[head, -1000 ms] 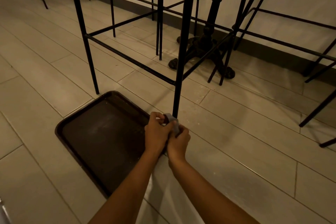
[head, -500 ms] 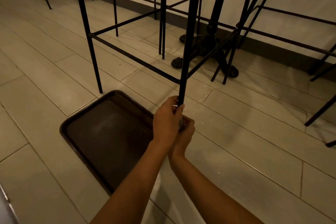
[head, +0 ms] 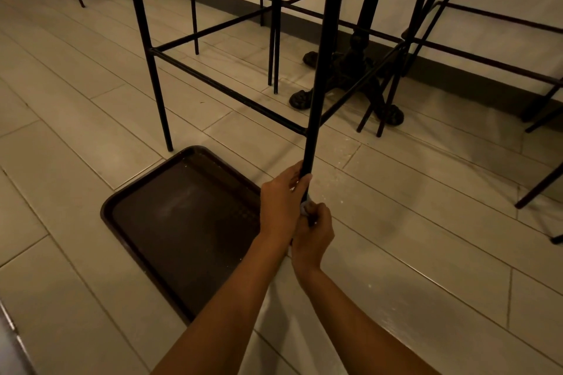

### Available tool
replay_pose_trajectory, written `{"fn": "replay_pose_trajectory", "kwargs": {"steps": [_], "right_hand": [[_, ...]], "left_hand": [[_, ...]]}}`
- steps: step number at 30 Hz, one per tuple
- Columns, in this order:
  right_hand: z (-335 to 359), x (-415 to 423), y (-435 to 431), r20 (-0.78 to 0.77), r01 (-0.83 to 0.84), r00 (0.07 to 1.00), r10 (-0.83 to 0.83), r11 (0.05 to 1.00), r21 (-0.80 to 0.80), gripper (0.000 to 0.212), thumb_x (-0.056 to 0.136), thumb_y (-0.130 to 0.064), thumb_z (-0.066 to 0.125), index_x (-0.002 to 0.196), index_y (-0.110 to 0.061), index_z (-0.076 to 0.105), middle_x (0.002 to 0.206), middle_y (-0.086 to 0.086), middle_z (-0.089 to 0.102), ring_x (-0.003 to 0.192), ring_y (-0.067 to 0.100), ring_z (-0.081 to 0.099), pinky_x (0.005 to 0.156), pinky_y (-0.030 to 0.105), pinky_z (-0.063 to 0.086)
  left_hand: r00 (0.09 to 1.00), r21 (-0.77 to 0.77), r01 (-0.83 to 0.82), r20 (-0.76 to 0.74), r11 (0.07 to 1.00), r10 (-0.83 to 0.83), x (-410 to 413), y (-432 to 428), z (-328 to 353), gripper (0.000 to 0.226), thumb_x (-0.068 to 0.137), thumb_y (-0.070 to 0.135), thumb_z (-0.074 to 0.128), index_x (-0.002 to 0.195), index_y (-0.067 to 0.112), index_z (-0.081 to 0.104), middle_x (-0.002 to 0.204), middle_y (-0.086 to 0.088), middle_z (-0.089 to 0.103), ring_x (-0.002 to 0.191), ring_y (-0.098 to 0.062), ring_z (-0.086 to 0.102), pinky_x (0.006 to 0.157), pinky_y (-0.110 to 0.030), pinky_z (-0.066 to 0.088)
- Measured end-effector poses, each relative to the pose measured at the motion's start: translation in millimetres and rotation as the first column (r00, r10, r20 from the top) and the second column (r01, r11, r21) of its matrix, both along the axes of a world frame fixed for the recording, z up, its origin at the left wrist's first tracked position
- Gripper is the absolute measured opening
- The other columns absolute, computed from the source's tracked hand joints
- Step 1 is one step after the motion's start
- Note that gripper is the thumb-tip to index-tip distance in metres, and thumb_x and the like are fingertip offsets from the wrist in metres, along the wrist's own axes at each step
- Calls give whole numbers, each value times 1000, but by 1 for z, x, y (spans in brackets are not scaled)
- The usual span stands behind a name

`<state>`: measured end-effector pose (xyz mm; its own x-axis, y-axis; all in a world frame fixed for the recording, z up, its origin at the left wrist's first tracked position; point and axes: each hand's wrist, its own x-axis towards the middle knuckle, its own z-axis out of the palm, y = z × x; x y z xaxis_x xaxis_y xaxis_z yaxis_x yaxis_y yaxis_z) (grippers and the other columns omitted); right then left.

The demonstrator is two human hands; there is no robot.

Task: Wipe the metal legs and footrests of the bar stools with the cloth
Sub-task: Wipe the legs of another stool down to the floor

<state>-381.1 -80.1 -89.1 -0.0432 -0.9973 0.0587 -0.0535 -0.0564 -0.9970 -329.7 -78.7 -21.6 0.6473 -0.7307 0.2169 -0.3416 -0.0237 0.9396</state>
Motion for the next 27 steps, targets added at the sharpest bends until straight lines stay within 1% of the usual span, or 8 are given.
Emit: {"fn": "replay_pose_trajectory", "kwargs": {"steps": [3,7,9,12,17,20,23,27], "right_hand": [[3,-2,-1,16,0,1000,1,999,-35,19,83,14,52,76,-4,51,72,2,53,66,-5,53,62,4,40],[13,-4,-2,111,-97,988,105,992,-76,17,86,16,45,86,0,51,71,-4,53,58,-11,54,54,2,42],[8,-6,-3,70,-119,989,126,988,-96,17,86,14,47,86,-2,52,74,-5,55,63,-11,55,58,3,42],[-6,-9,-5,-2,-112,994,112,992,-60,22,84,13,49,81,-9,52,72,-5,55,64,-5,54,57,7,42],[-28,-13,-10,-114,-119,987,116,993,-21,32,84,11,51,64,-12,40,58,3,48,49,1,45,45,9,34],[-30,-12,-10,-118,-119,986,118,993,3,26,82,11,50,63,-3,41,58,14,50,49,10,46,45,24,41],[-23,-15,-6,-101,-93,991,90,995,-29,27,82,14,49,64,-6,45,56,2,46,48,-1,48,46,8,36],[-18,-12,-2,-56,-98,994,95,993,-68,18,84,13,47,77,-3,50,64,-1,51,54,-4,51,49,6,37]], "left_hand": [[995,1,27,-92,1000,-27,3,0,1,36,84,7,64,120,4,59,104,-5,68,88,6,60,77,-1,46],[987,18,54,-153,998,-50,8,-3,1,36,83,7,66,118,3,61,107,-10,69,92,-3,62,79,-5,48],[985,12,50,-164,999,-48,9,-3,0,36,82,7,66,118,2,61,106,-9,69,91,-2,63,80,-6,49],[983,0,56,-174,998,-55,9,-3,-2,36,82,6,67,117,1,61,104,-7,68,88,3,61,79,-5,48],[982,-6,70,-174,998,-70,11,-4,-5,34,82,6,67,116,3,63,106,-7,69,88,9,60,84,-7,48],[985,-17,73,-153,997,-75,13,-4,-7,35,81,6,67,116,3,62,105,-6,68,81,17,60,85,-9,48],[991,-34,65,-115,997,-68,12,-4,-9,36,82,7,67,117,3,61,105,-7,68,86,11,61,82,-5,47],[999,-32,47,-8,998,-48,12,-5,-12,38,82,9,67,119,2,60,107,-11,69,90,7,58,80,-2,46]]}}
